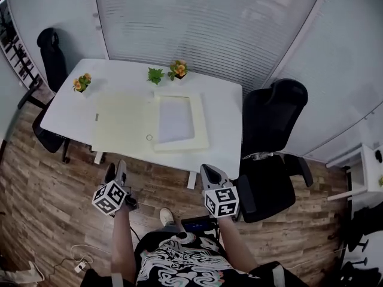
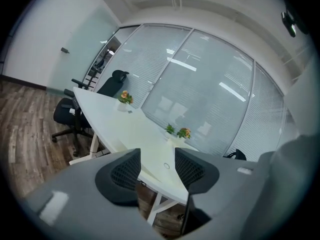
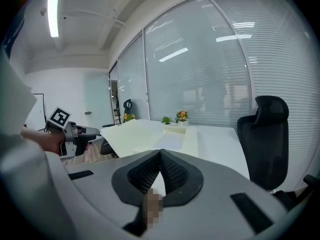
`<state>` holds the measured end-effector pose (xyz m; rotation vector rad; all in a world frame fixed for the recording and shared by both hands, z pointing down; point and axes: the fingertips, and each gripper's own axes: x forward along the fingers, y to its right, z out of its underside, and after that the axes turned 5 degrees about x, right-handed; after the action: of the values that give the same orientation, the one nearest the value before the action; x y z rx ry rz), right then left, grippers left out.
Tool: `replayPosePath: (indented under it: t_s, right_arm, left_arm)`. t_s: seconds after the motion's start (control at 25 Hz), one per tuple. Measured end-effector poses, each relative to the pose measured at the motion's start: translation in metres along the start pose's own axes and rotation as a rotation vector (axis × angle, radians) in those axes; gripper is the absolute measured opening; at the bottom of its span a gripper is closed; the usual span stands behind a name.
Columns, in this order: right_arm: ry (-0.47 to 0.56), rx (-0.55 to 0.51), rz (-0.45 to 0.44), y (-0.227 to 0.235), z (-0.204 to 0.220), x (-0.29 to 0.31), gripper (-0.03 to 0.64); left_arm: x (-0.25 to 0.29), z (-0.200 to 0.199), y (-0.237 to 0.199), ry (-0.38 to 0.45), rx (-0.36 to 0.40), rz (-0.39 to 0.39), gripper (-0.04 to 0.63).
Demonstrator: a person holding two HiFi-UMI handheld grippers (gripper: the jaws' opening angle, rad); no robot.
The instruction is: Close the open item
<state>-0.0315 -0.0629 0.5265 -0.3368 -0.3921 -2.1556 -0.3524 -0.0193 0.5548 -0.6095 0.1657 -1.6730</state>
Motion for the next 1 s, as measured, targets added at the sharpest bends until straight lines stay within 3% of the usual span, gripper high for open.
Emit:
replayPosePath:
  t_s: [0.36,0.52,0.72,1.0]
  right_arm:
    - [-0.086,-0.019,0.04,0.02,0.007,0.064,0.003]
    - [-0.117,-0.018,0.068,0.034,0.013,0.079,0.003]
    - [-0.146,-0.026,0.109,0.05,0.02,0.09,0.003]
    - [-0.166,-0.072,0.151,0.067,0.021,0.102,0.003]
  left_arm:
    - [0.051,0.004,-0.074,-0.031,-0.18,-0.111,0.199]
    - [0.066,0.002,-0.088,-0.019,-0.257,-0.121,0.196]
    - [0.081,0.0,-0.093,-0.011,-0.296,-0.109,0.178]
    - [0.092,-0.005,-0.098,0.004,-0.325,-0.103,0.09]
